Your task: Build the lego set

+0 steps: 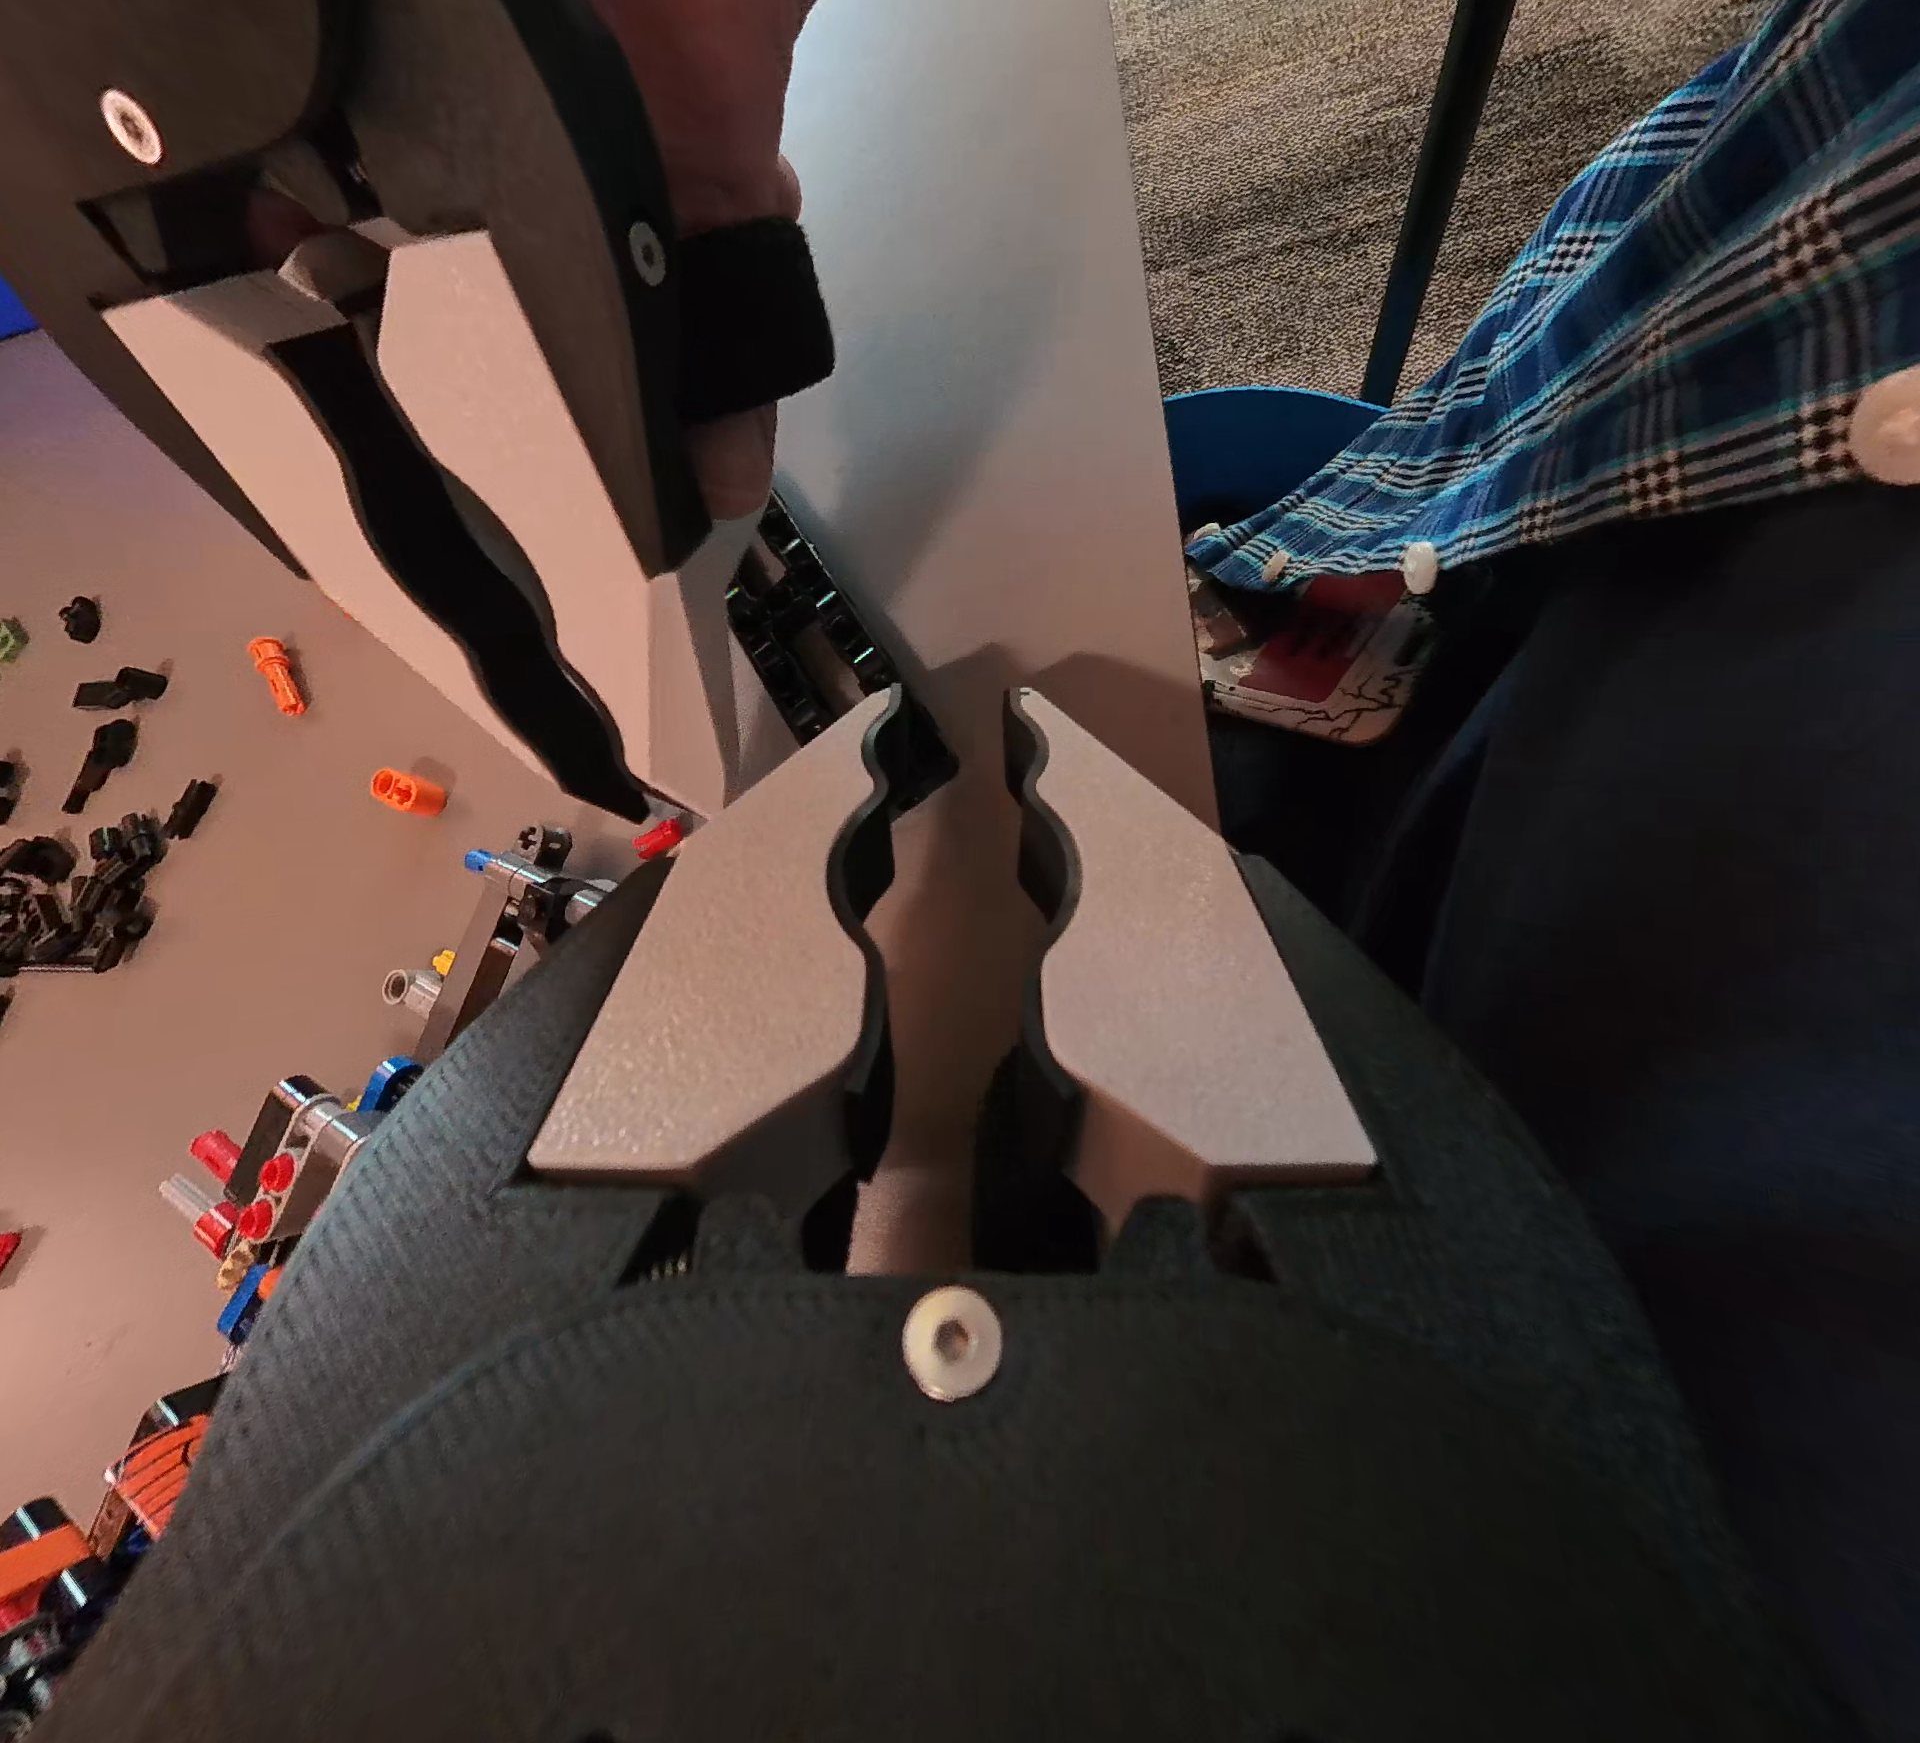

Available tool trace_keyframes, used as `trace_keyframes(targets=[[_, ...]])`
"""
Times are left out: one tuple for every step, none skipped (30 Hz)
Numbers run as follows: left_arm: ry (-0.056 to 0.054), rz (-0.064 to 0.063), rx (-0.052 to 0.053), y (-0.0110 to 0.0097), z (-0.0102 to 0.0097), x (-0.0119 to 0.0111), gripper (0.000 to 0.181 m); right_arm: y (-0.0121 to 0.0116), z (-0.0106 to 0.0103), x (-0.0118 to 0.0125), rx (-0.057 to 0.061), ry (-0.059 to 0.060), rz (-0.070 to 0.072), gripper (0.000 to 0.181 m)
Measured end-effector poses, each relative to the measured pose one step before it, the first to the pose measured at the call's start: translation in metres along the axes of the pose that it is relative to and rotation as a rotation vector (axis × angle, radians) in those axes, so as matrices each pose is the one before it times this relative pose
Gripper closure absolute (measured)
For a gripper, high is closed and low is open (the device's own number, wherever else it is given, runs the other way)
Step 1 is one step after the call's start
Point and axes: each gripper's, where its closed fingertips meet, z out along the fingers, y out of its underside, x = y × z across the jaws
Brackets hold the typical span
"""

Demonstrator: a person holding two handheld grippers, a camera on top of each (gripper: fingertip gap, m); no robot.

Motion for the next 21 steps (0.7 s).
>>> trace_keyframes(targets=[[0.0001, -0.0001, 0.0000, -0.00013, 0.00015, 0.00000, 0.163, -0.00024, 0.00019, -0.00020, -0.0018, -0.0039, 0.0064, 0.167], [-0.0002, 0.0003, 0.0000, -0.00009, 0.00006, 0.00003, 0.164, -0.00062, 0.00008, 0.00027, -0.0005, 0.0038, 0.0044, 0.166], [0.0001, 0.0000, 0.0000, -0.00004, 0.00009, -0.00009, 0.163, -0.00026, 0.00001, 0.00040, -0.0020, 0.0078, 0.0051, 0.166], [0.0000, 0.0000, 0.0000, -0.00013, 0.00015, -0.00002, 0.163, -0.00074, -0.00010, 0.00032, 0.0004, 0.0084, 0.0104, 0.166], [0.0003, -0.0003, 0.0000, -0.00003, 0.00009, -0.00004, 0.163, -0.00187, 0.00000, -0.00005, 0.0116, 0.0070, 0.0170, 0.168], [0.0007, -0.0005, 0.0001, -0.00006, 0.00010, 0.00003, 0.163, -0.00043, 0.00062, 0.00118, 0.0051, 0.0155, 0.0220, 0.170], [0.0008, -0.0004, 0.0001, -0.00006, 0.00010, 0.00003, 0.163, 0.00195, 0.00159, 0.00044, -0.0095, 0.0118, 0.0174, 0.169], [0.0008, -0.0003, 0.0001, -0.00012, 0.00017, 0.00003, 0.163, 0.00063, 0.00091, 0.00085, 0.0014, 0.0195, 0.0056, 0.170], [0.0009, -0.0005, 0.0002, -0.00006, 0.00010, 0.00005, 0.163, 0.00013, 0.00006, 0.00090, 0.0038, 0.0171, 0.0080, 0.169], [0.0003, 0.0002, 0.0001, -0.00008, 0.00008, 0.00002, 0.163, -0.00022, -0.00026, -0.00123, 0.0059, 0.0017, 0.0073, 0.167], [0.0006, 0.0001, 0.0002, -0.00009, 0.00023, 0.00009, 0.163, -0.00063, -0.00052, -0.00065, 0.0079, 0.0056, 0.0060, 0.168], [0.0002, 0.0001, 0.0001, -0.00007, 0.00008, 0.00002, 0.163, 0.00037, -0.00035, 0.00031, 0.0027, 0.0107, 0.0066, 0.171], [0.0003, 0.0001, 0.0001, -0.00008, 0.00008, 0.00003, 0.163, 0.00089, 0.00025, 0.00045, -0.0011, 0.0089, 0.0091, 0.172], [0.0008, 0.0001, 0.0002, -0.00003, 0.00001, 0.00011, 0.163, 0.00040, 0.00022, -0.00020, 0.0032, 0.0044, 0.0064, 0.174], [0.0007, 0.0000, 0.0002, 0.00001, 0.00016, 0.00003, 0.163, 0.00038, 0.00007, 0.00045, 0.0044, 0.0082, 0.0002, 0.177], [0.0007, 0.0000, 0.0002, -0.00003, 0.00001, 0.00010, 0.163, 0.00015, -0.00014, -0.00007, 0.0044, 0.0030, 0.0029, 0.178], [0.0005, 0.0003, 0.0002, -0.00003, 0.00001, 0.00005, 0.163, 0.00014, -0.00009, -0.00033, 0.0032, -0.0028, 0.0063, 0.178], [-0.0003, 0.0007, 0.0000, 0.00004, 0.00005, 0.00004, 0.163, 0.00023, -0.00023, 0.00033, 0.0015, 0.0014, 0.0014, 0.178], [-0.0008, 0.0002, -0.0002, -0.00001, -0.00002, -0.00003, 0.163, 0.00049, -0.00037, 0.00059, 0.0000, 0.0051, -0.0038, 0.178], [-0.0023, 0.0007, -0.0004, 0.00007, 0.00001, -0.00016, 0.163, 0.00046, -0.00043, 0.00079, -0.0014, 0.0041, 0.0010, 0.178], [-0.0024, 0.0023, -0.0001, 0.00007, -0.00016, 0.00003, 0.162, 0.00037, -0.00079, 0.00061, 0.0002, 0.0002, 0.0045, 0.178]])
